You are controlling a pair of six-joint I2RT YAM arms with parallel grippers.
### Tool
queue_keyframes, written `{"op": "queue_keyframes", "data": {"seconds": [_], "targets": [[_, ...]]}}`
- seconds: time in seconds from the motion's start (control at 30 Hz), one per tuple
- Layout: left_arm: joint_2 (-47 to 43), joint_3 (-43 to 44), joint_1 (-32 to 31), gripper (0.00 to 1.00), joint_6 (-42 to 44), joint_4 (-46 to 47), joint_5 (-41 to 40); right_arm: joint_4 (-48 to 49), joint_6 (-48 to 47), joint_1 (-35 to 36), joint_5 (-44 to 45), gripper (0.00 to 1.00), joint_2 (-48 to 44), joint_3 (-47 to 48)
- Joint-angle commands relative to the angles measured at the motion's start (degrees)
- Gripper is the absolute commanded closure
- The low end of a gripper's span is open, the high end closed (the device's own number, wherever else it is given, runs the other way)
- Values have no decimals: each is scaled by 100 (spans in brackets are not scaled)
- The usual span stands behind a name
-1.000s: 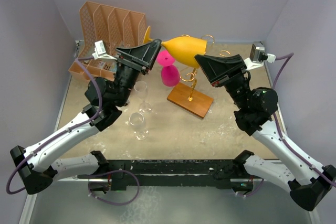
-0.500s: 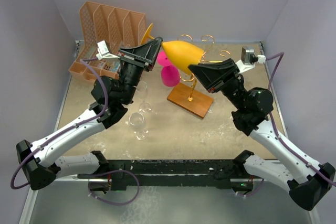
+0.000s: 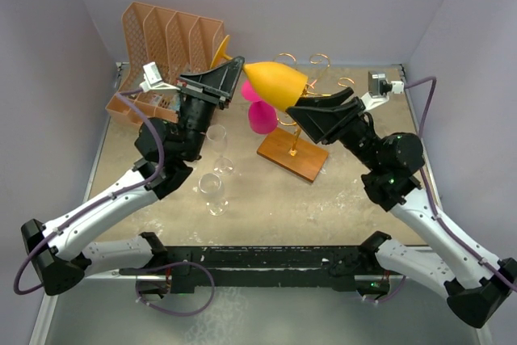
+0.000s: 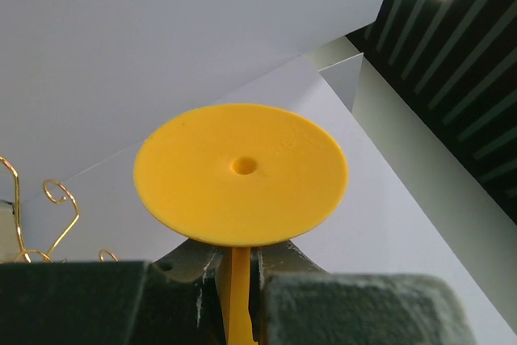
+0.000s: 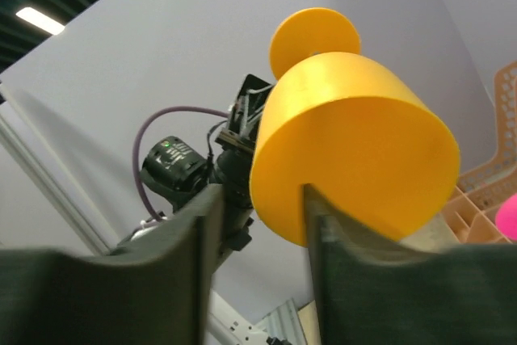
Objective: Place the wine glass upside down on the wine glass rack
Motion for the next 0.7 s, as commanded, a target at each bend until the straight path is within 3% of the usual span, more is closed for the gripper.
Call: {"op": "queue_keyframes", "data": {"seconds": [0.0, 0.23, 0.43, 0.67], "targets": [[-441, 286, 3, 100, 686, -112, 98, -1164, -480, 9, 442, 34, -399, 524], [-865, 408, 6, 100, 1759, -1315, 522, -2660, -876, 14, 1051, 30, -824, 836], [-934, 629, 3, 100, 3284, -2885, 2445, -3287, -862, 14, 1203, 28, -773, 1381], [-1101, 255, 8, 100, 4020, -3092, 3194, -3677, -684, 14, 780, 28, -95, 2037]]}}
